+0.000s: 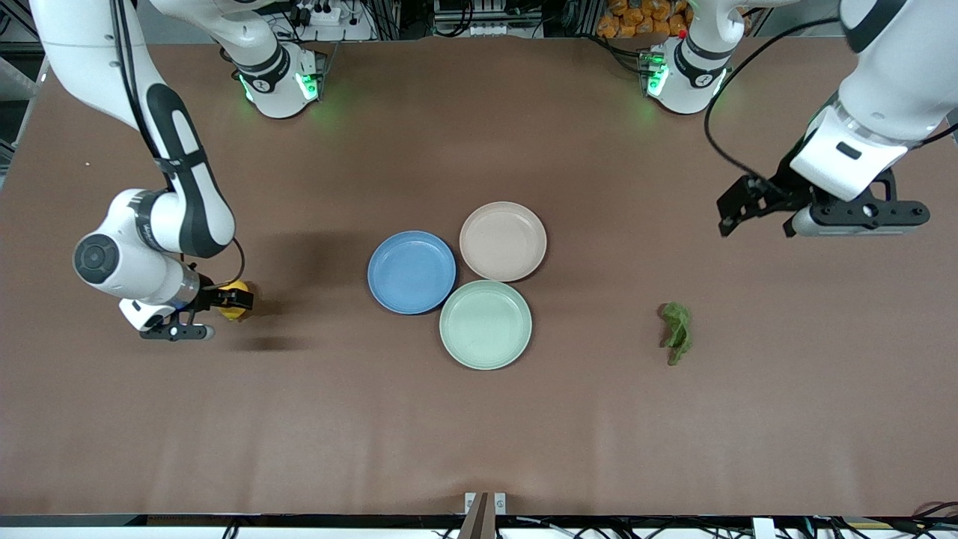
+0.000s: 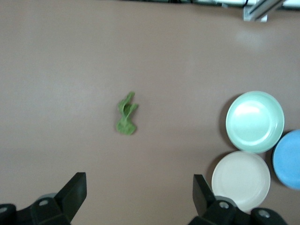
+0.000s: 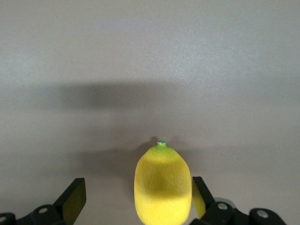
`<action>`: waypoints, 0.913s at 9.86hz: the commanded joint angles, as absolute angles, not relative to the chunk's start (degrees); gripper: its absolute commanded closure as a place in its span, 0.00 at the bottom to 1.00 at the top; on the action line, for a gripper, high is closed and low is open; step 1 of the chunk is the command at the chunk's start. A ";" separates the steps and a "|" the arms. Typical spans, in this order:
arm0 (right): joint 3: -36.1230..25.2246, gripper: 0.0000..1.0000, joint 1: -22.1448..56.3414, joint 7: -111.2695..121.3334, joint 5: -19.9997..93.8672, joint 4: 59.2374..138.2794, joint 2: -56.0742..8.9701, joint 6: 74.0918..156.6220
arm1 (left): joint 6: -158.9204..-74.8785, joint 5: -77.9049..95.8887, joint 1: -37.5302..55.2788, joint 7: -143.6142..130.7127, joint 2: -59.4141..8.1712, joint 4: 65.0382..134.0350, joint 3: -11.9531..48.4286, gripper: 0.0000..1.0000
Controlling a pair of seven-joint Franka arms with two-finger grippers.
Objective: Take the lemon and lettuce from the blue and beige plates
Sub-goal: 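Lower the lemon onto the table with the right gripper while the left gripper withdraws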
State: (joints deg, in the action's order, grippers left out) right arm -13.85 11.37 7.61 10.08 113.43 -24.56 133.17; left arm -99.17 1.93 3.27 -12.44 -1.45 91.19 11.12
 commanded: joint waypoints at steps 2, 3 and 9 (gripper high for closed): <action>-12.92 0.00 9.32 7.91 11.16 114.08 -16.20 125.97 | -88.87 -1.66 3.52 -4.75 -1.85 86.13 10.98 0.00; -12.92 0.00 8.88 7.91 11.16 114.08 -13.74 123.42 | -88.16 -2.80 3.78 -4.75 -1.85 86.05 11.42 0.00; -6.15 0.00 2.99 7.39 4.58 107.70 -4.66 106.30 | -87.71 -2.37 3.17 -11.60 -1.85 85.78 11.60 0.00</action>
State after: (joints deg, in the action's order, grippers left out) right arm -8.00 4.83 7.79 6.63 110.92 -5.84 111.05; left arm -88.91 -1.91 3.38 -9.50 -1.57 87.09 11.49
